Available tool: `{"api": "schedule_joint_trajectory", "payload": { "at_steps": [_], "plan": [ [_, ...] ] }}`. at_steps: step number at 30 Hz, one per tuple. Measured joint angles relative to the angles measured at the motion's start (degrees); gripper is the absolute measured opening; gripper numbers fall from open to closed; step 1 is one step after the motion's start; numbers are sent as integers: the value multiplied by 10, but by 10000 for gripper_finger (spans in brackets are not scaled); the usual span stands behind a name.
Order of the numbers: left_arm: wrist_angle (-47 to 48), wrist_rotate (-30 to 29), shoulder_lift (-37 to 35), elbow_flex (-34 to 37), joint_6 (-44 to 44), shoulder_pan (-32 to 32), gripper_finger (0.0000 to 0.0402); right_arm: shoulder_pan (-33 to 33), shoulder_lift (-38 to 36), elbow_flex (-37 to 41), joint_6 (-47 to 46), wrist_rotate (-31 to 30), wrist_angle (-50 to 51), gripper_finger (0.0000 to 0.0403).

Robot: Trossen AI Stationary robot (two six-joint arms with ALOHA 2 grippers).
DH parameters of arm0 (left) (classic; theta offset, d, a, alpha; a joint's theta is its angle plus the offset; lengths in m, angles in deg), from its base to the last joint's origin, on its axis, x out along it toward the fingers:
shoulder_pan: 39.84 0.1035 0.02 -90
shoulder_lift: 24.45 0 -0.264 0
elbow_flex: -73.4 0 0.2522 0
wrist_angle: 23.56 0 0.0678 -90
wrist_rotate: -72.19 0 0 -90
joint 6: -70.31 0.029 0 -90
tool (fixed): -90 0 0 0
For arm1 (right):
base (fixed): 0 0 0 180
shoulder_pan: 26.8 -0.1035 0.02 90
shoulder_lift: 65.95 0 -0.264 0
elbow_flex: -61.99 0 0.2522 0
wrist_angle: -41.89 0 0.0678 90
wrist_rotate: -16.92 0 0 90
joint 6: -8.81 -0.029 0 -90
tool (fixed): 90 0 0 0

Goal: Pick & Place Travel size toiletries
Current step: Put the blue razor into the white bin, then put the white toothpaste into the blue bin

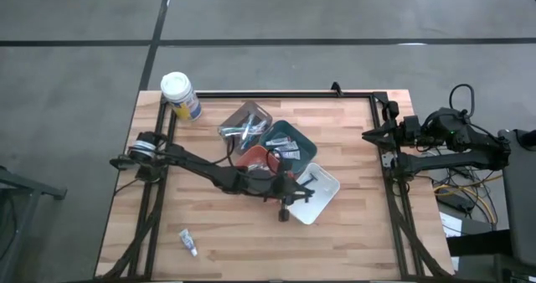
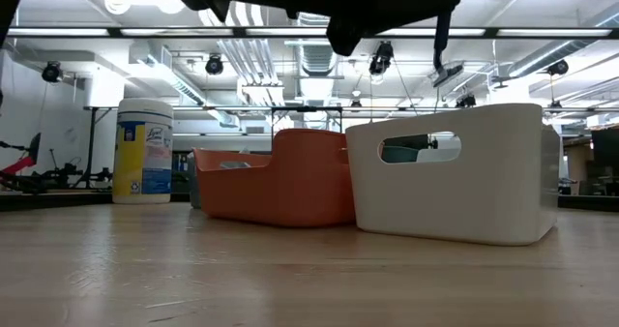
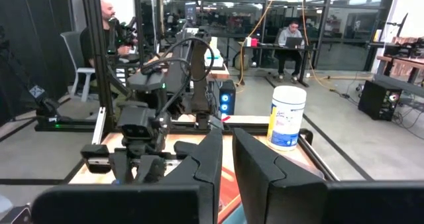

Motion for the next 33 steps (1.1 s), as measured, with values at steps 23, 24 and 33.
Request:
{"api": "schedule_joint_trajectory", "payload": {
  "at_steps": [23,24,33],
  "plan": [
    [-11,15,0,-16,3,44,119,0,0,0,0,0,0,34],
    [-10,15,0,-18,3,44,125,0,0,0,0,0,0,34],
    [-10,15,0,-28,15,45,157,0,0,0,0,0,0,34]
  ]
}}
